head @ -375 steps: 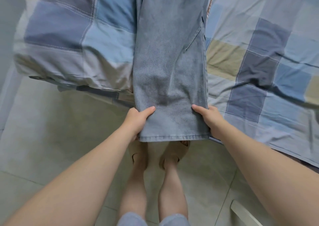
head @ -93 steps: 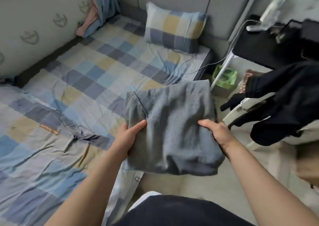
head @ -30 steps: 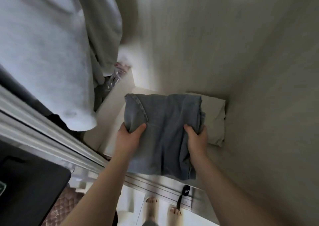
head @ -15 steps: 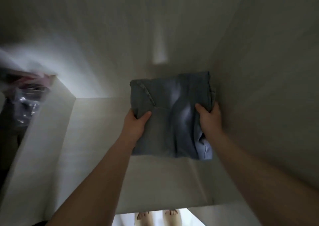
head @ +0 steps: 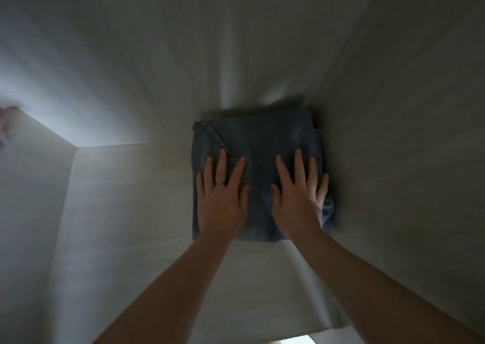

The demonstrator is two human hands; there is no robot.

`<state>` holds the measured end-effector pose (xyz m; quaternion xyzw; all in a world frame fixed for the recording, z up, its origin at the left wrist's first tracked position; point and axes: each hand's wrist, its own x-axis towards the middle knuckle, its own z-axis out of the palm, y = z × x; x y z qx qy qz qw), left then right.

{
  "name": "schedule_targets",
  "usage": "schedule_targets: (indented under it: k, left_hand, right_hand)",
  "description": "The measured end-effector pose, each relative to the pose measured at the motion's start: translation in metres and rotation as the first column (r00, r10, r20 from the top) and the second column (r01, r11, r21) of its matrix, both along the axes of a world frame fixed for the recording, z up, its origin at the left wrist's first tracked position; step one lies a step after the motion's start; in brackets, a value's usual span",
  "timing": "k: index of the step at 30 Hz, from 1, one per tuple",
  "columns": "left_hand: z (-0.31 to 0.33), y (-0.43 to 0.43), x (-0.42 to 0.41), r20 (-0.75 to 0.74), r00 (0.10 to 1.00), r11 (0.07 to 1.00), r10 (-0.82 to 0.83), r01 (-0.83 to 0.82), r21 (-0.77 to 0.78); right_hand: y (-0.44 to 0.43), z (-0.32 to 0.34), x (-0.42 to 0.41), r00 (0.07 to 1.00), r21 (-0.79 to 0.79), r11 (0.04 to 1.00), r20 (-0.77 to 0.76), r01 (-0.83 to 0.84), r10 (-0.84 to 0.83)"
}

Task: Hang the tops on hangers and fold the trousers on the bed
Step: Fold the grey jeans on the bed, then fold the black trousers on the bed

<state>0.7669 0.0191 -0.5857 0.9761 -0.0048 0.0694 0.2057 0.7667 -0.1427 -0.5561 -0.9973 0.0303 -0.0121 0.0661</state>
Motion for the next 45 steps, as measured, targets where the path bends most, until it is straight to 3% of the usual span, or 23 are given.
schedule_targets:
  k: [3,9,14,17,21,23,25,29,33,39,45]
  left_hand:
    - [-0.027,0.002,0.015,-0.103,0.995,0.998,-0.008,0.014,0.066]
    - [-0.056,0.004,0.039,-0.167,0.986,0.997,-0.009,0.022,0.075]
    - [-0.039,0.003,0.043,-0.28,0.959,0.997,-0.032,0.051,0.059]
    - [-0.018,0.002,0.034,-0.359,0.933,0.999,-0.037,0.043,0.008]
    - [0.014,0.005,-0.003,-0.38,0.923,0.967,-0.058,-0.043,-0.253]
    - [0.029,0.011,-0.03,-0.417,0.908,0.917,-0.037,-0.135,-0.374]
    - [0.04,0.015,-0.061,-0.408,0.913,0.916,-0.016,-0.15,-0.372]
    - [0.066,0.018,-0.124,-0.385,0.923,0.912,0.012,-0.168,-0.374]
    - [0.086,0.025,-0.182,-0.35,0.933,0.948,0.077,-0.177,-0.263]
    - [0.125,0.024,-0.259,-0.401,0.887,0.939,0.23,-0.31,-0.148]
    - [0.162,0.013,-0.34,-0.358,0.825,0.87,0.437,-0.489,-0.065]
  right_hand:
    - [-0.008,-0.022,0.02,0.993,-0.081,0.996,-0.113,-0.032,0.022]
    - [-0.015,-0.05,0.05,0.951,-0.075,0.994,-0.302,-0.085,0.058]
    - [-0.017,-0.037,0.064,0.89,-0.03,0.995,-0.45,-0.097,0.074]
    - [-0.011,-0.02,0.054,0.889,-0.009,0.997,-0.454,-0.074,0.062]
    - [-0.001,0.001,0.019,0.848,0.161,0.987,-0.526,0.025,0.064]
    - [0.004,0.02,-0.008,0.802,0.379,0.906,-0.592,0.19,0.079]
    - [0.005,0.039,-0.037,0.794,0.486,0.843,-0.595,0.232,0.124]
    - [0.007,0.079,-0.091,0.871,0.293,0.954,-0.452,-0.059,0.192]
    - [0.014,0.113,-0.141,0.886,0.169,0.97,-0.402,-0.177,0.231]
    - [0.018,0.14,-0.202,0.897,0.225,0.935,-0.289,-0.275,0.334]
    - [0.018,0.149,-0.268,0.743,0.383,0.785,-0.292,-0.487,0.603]
